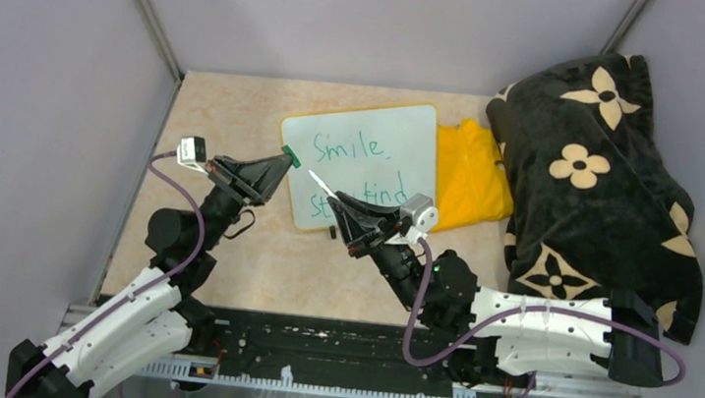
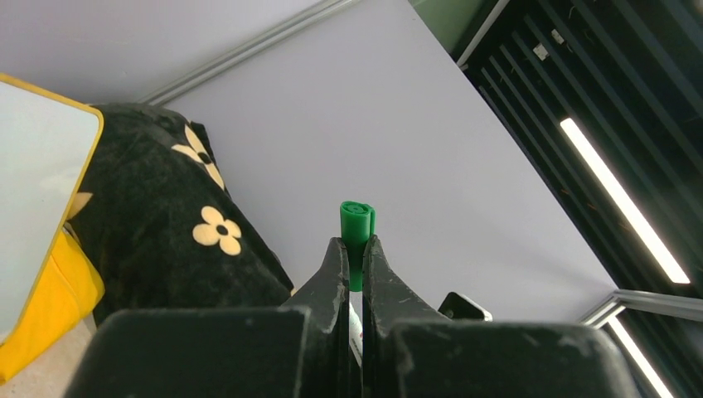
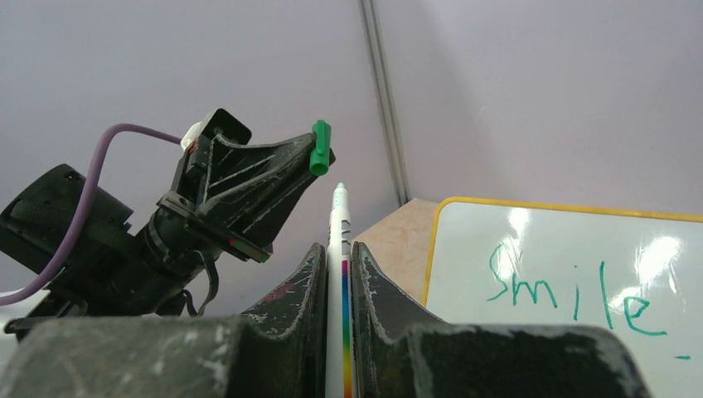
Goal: Write a sentence on the whiteboard
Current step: Close the whiteboard marker at the center of the board.
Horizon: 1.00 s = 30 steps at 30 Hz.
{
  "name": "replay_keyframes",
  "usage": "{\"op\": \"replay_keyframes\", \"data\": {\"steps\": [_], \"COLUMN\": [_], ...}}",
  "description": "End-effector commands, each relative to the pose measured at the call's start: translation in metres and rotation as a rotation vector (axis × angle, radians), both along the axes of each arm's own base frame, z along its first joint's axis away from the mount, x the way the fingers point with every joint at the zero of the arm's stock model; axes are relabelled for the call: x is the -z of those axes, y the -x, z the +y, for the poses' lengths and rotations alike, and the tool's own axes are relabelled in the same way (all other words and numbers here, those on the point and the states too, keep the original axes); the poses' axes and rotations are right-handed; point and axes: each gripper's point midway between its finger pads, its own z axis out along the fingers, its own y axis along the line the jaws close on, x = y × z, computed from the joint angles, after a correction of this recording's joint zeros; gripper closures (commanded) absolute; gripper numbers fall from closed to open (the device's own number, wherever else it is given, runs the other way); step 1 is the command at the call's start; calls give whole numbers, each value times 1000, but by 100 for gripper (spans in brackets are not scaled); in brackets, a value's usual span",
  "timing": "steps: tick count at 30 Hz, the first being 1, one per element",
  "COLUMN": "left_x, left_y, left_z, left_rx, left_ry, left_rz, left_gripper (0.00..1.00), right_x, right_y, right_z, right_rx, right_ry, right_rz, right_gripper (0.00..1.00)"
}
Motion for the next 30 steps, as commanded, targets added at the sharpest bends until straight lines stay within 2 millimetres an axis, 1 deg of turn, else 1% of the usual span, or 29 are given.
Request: {"op": "replay_keyframes", "data": {"steps": [1,10,30], "left_x": [-6,-3,2], "left_y": [-2,-2,4], "left_z": [10,0,-10], "left_rx": [-61,-12,55], "left_ry": [9,-8,-25], "left_rz": [-21,-17,-20], "left_gripper": [100,100,100], "right_x": [-32,-35,-34], "right_y": [5,7,6], "right_z": [-10,-5,-3], "right_rx": [-14,-29,-26], "right_ry": [-92,-91,-89], "right_rz": [-9,-16,-16], "right_gripper": [100,100,100]}}
